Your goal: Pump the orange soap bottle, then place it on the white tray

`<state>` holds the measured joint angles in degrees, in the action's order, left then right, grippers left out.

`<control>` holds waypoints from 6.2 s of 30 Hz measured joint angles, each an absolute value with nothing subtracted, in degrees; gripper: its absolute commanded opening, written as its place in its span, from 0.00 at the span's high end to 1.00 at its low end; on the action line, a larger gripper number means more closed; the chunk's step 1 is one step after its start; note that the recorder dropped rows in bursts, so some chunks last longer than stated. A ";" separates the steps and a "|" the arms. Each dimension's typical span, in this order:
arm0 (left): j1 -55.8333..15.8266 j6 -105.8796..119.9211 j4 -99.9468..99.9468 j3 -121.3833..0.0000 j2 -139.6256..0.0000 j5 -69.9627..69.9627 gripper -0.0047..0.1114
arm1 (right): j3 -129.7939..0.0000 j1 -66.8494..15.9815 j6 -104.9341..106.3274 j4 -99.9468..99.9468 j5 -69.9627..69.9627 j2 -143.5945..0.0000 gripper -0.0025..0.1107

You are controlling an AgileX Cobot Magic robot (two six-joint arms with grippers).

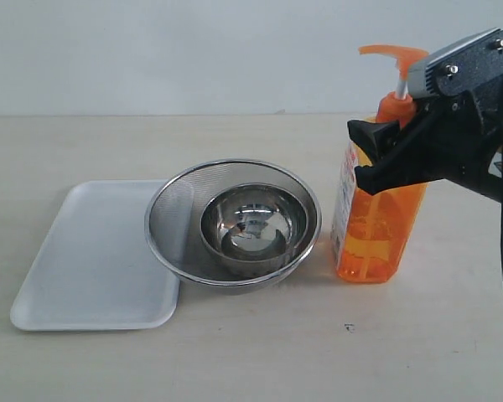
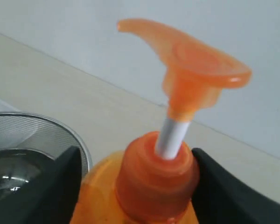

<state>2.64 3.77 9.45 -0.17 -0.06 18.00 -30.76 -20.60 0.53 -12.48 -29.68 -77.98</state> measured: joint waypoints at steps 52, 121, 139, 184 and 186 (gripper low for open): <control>2.64 3.77 9.45 -0.17 -0.06 18.00 0.92 | -30.18 -20.60 -5.52 -19.78 -24.19 -71.97 0.98; 2.64 3.77 9.45 -0.17 -0.06 18.00 0.92 | -23.68 -32.61 11.13 18.64 -1.63 -58.92 0.27; 2.64 3.77 9.45 -0.17 -0.06 18.00 0.92 | -19.88 -33.16 9.70 21.49 -15.16 -68.82 0.11; 2.64 3.77 9.45 -0.17 -0.06 18.00 0.92 | -23.88 -33.16 6.69 17.18 -48.27 -92.12 0.13; 2.64 3.77 9.45 -0.17 -0.06 18.00 0.92 | -23.88 -33.16 6.78 17.18 -48.27 -92.12 0.22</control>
